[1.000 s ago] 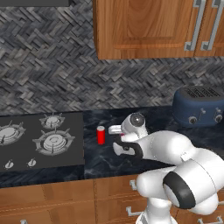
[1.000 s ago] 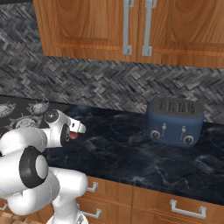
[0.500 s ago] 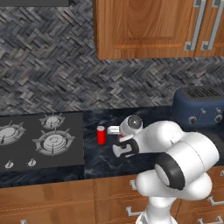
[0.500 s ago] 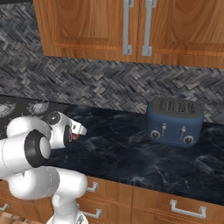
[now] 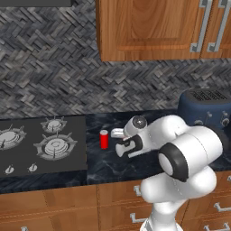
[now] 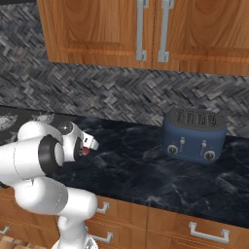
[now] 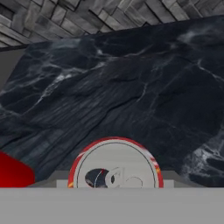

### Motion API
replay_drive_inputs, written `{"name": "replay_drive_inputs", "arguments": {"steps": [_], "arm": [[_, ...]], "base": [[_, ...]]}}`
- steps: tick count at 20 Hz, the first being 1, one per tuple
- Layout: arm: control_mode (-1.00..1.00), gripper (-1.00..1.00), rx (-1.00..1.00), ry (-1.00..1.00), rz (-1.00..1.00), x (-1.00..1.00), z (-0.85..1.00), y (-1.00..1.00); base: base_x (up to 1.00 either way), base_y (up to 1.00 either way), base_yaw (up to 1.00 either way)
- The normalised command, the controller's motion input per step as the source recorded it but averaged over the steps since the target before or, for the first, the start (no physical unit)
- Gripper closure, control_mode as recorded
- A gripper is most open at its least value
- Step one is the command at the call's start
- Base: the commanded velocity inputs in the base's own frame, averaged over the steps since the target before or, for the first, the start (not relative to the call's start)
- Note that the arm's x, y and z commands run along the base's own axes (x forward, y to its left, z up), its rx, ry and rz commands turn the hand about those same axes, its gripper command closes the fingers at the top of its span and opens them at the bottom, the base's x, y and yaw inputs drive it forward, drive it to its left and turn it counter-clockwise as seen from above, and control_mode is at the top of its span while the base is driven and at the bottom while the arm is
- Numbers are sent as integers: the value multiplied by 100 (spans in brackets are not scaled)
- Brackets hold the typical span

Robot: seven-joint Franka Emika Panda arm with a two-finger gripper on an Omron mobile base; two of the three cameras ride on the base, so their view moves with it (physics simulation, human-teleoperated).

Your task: Four empty soda cans are scattered around the kitchen. Gather all the cans and cluster them next to the stove for recycling.

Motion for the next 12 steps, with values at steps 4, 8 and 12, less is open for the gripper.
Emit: {"name": "replay_drive_inputs", "arguments": {"steps": [4,8,12], "arm": [[-100,100,0,0,-1,12,-20,0],[-100,100,0,2,-2,11,-20,0],[-100,100,0,0,-3,6,-20,0]], "base": [[0,0,0],[0,0,0],[0,0,0]]}}
